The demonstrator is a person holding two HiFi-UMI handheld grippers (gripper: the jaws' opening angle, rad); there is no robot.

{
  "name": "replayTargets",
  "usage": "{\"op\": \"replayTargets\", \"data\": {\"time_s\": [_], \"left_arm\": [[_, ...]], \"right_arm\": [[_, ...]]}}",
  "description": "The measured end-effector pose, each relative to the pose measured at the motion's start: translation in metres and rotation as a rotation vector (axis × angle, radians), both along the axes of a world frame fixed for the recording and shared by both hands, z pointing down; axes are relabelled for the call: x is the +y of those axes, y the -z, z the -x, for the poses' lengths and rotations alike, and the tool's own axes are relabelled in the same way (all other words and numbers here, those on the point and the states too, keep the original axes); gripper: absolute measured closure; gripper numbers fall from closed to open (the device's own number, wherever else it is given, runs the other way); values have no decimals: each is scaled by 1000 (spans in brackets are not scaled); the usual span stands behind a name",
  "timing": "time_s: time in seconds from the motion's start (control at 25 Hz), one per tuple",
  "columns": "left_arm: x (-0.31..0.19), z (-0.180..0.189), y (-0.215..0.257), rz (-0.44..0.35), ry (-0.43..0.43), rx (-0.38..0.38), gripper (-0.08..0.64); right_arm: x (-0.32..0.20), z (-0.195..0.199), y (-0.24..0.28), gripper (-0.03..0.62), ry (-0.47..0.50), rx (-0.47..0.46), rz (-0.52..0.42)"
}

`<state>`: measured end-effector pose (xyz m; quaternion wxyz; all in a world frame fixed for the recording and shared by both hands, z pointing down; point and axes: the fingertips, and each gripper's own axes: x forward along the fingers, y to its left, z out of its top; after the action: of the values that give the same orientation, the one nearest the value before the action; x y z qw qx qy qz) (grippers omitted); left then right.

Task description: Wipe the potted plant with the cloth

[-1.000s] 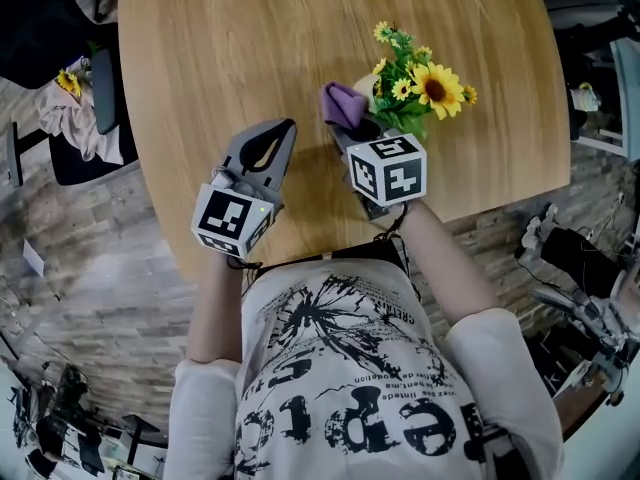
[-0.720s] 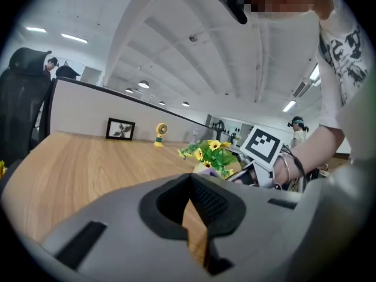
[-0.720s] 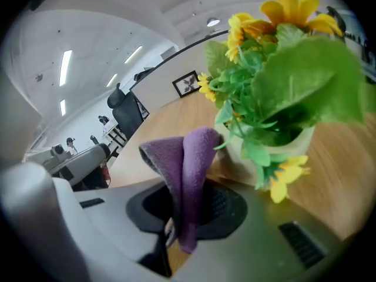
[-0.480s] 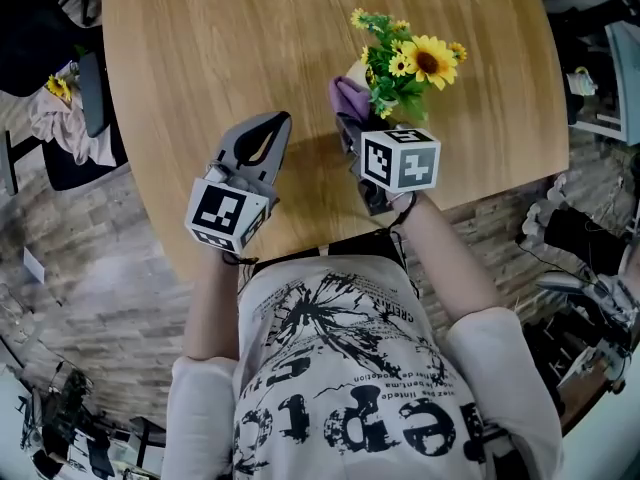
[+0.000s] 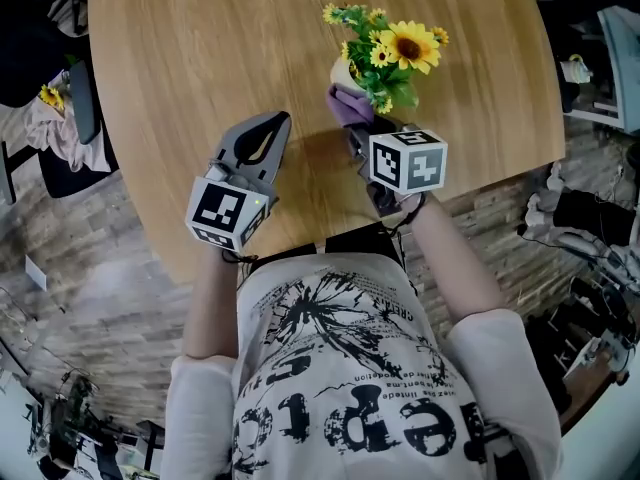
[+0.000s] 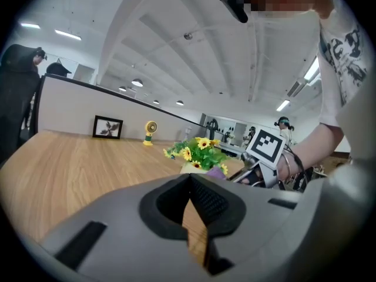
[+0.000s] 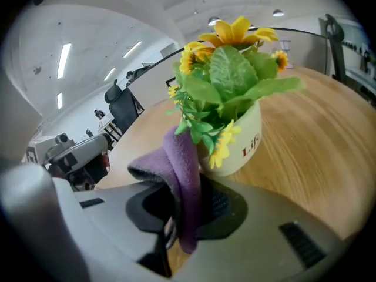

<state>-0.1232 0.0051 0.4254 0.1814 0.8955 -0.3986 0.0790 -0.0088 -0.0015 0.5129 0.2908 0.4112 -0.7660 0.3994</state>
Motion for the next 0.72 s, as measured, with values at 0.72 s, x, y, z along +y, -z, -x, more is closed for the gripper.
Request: {"op": "replayTargets", "data": {"time_s": [0.72], "left_arm": [[3, -40, -1, 12, -70, -3, 557]], "right_arm": [[14, -72, 4, 510, -43, 55, 1]]}}
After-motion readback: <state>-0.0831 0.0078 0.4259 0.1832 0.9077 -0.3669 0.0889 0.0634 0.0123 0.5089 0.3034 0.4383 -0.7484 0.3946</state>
